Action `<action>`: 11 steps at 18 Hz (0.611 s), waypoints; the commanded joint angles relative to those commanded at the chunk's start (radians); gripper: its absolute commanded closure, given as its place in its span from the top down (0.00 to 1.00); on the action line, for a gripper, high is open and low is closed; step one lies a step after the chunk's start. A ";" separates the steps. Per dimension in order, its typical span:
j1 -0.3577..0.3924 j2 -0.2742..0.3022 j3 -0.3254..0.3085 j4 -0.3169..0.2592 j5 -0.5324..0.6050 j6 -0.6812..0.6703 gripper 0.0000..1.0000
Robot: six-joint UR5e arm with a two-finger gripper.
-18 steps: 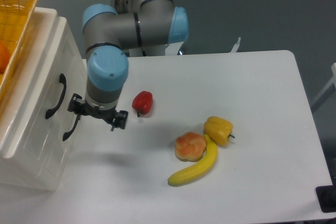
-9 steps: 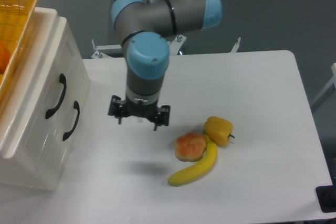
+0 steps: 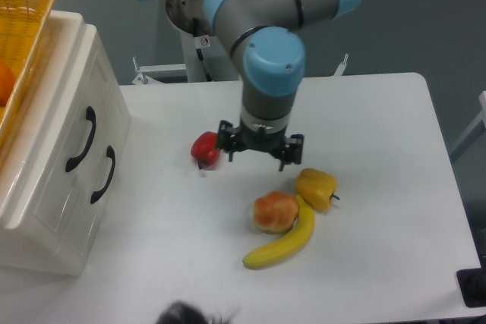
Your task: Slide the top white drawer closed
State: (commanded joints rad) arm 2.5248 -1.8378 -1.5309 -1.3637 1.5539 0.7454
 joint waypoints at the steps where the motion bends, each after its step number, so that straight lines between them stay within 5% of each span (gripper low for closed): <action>1: 0.018 0.014 0.000 -0.002 0.005 0.014 1.00; 11: 0.199 0.089 -0.002 -0.110 0.072 0.169 1.00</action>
State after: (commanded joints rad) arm 2.7242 -1.7488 -1.5324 -1.4741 1.6260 0.9139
